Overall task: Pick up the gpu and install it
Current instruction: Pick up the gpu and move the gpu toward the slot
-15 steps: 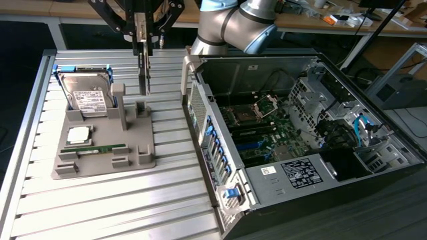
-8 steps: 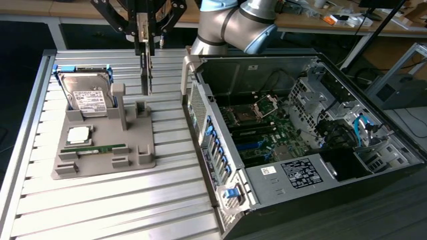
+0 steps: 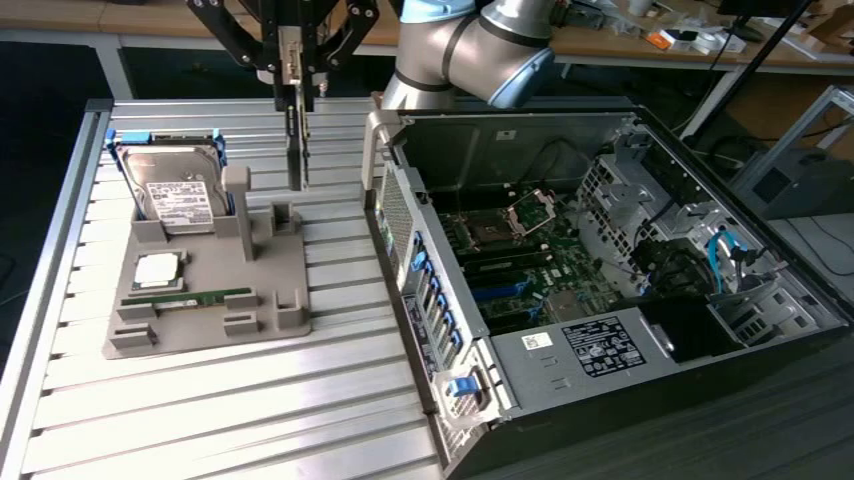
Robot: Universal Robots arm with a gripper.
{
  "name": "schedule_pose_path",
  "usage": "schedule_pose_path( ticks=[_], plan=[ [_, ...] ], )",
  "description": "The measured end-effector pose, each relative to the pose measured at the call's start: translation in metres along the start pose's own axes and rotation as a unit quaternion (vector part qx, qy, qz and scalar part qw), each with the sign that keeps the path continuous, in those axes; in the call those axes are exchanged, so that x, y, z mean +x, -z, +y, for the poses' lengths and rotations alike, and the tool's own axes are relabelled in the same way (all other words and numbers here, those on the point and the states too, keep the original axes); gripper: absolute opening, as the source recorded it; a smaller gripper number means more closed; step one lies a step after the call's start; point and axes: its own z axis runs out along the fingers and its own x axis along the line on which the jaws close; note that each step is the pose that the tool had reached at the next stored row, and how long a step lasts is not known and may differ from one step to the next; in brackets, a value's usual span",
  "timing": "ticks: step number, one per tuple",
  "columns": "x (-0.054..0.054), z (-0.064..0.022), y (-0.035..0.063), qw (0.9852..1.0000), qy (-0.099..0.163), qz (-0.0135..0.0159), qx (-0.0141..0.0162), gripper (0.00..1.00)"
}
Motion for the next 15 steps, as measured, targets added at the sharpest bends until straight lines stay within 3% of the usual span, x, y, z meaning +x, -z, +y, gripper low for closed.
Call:
schedule_pose_path(
  ticks=[15],
  plan=[
    [-0.0093,0.0001,-0.0002,1.0,0.0,0.0,0.0,0.27]
  ],
)
